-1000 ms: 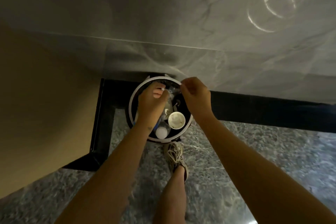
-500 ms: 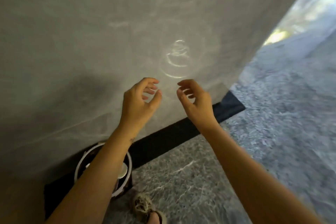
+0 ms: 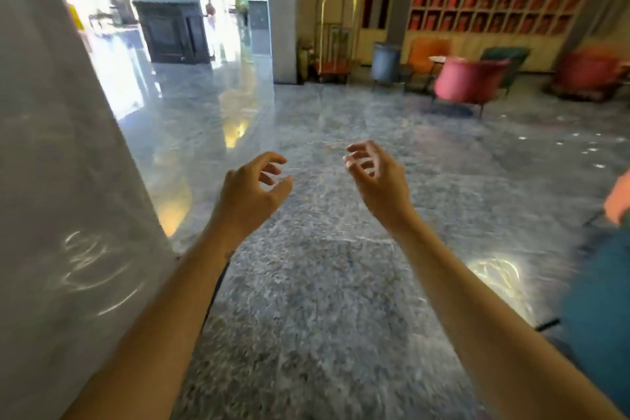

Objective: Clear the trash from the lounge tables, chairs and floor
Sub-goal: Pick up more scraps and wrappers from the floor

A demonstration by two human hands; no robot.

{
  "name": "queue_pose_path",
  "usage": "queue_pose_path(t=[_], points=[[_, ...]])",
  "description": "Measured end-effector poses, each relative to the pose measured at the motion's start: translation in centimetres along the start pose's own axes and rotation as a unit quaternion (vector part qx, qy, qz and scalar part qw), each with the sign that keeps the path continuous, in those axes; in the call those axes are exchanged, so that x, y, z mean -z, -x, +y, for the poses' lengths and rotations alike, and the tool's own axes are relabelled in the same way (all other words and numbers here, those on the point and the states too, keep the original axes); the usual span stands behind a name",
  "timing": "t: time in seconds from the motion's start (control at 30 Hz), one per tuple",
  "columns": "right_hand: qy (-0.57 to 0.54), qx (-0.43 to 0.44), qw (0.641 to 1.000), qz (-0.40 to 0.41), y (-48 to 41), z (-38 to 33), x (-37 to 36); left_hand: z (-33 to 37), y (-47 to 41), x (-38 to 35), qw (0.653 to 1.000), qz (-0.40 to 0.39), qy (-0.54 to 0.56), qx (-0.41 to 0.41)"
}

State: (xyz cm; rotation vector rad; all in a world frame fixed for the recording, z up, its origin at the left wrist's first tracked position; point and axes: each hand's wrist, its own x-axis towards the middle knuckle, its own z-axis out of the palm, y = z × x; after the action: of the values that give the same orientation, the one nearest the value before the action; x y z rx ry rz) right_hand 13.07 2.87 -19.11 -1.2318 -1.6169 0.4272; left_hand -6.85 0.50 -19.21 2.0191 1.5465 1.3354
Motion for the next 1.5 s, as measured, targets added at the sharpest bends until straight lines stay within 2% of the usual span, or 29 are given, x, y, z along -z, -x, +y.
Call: queue_pose_path(t=[0.2,0.4,0.57,0.77,1.03,1.27,1.5], points=[[0.135,-0.047,0.984,0.109,-1.0,5.7,14.5,9.6,-6.4,-12.0,0.989,-0.11,0.034,-0.093],[0.258,-0.08,0.951,0.151,-2.7,11.0,24.0,15.0,-11.9,-22.8,0.966,-0.201,0.049,-0.153],[0.34,-0.118,0.923,0.135,-7.5,16.9,28.9,16.7,-18.3,-31.6,0.951,-0.25,0.057,-0.173],[0.344,-0.131,0.918,0.147,-16.3,24.6,32.5,16.6,-27.3,-40.7,0.937,-0.281,0.066,-0.196],[0.316,-0.178,0.909,0.203,-25.9,36.5,39.0,18.8,-38.9,-55.3,0.92,-0.317,0.125,-0.196],[0.308,-0.207,0.903,0.216,-34.5,50.5,46.1,20.9,-47.7,-72.2,0.908,-0.34,0.152,-0.189],[0.313,-0.218,0.898,0.218,-46.2,64.6,56.6,27.5,-60.9,-90.2,0.898,-0.346,0.179,-0.206]])
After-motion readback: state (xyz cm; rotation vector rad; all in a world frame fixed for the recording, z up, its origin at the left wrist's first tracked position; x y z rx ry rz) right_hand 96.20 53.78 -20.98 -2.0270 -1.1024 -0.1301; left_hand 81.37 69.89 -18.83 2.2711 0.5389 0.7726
